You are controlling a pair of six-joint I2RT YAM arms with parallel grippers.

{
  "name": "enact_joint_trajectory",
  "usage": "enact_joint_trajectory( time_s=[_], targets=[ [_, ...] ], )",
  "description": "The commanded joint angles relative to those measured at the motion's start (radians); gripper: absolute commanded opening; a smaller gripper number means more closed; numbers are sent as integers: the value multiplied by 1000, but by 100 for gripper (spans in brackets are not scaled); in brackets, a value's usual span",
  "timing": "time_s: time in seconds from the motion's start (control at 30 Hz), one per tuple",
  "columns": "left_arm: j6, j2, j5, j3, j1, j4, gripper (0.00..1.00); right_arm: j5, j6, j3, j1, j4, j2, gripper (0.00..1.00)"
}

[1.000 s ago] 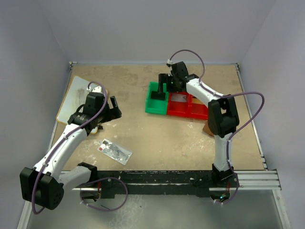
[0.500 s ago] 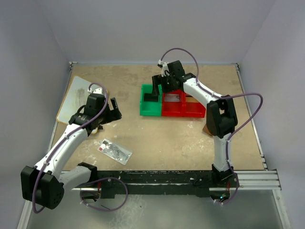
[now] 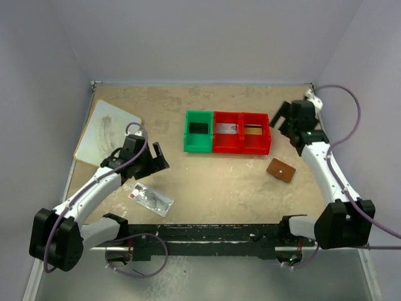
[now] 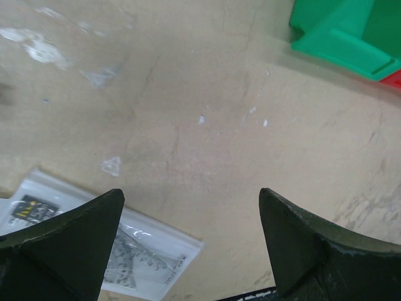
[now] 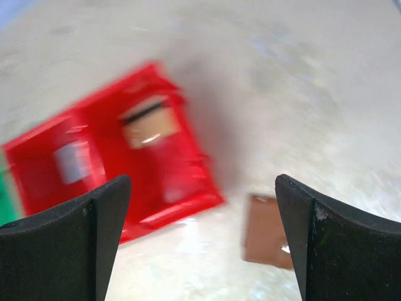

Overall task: Take the credit cards out of the card holder
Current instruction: Move the storage box to the center of the board, then move the card holder to the center of the board.

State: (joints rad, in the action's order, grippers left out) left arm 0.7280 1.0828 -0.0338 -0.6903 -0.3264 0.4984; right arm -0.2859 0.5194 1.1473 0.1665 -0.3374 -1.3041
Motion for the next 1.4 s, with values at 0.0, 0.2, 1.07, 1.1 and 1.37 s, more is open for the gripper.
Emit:
enact_joint_trajectory(
  time_s=[0.0,0.2,1.07,1.1,1.37],
  targets=[
    [61,32,-80,-3,-78,-95,86,47,159,-237,-190,-44,62,100],
    [74,72,-103,21,-143,-150,86,138,160,-328,-321,22,48,100],
    [76,196,-29,45,-234,-217,86,235,449,-533,-132,-38,-30,92],
    [72,201,-28,37,-234,-214,86,236,444,-527,-102,-42,-24,92],
    [90,164,5,30,-234,-221,85,221,452,-542,56,-75,-33,85]
  ],
)
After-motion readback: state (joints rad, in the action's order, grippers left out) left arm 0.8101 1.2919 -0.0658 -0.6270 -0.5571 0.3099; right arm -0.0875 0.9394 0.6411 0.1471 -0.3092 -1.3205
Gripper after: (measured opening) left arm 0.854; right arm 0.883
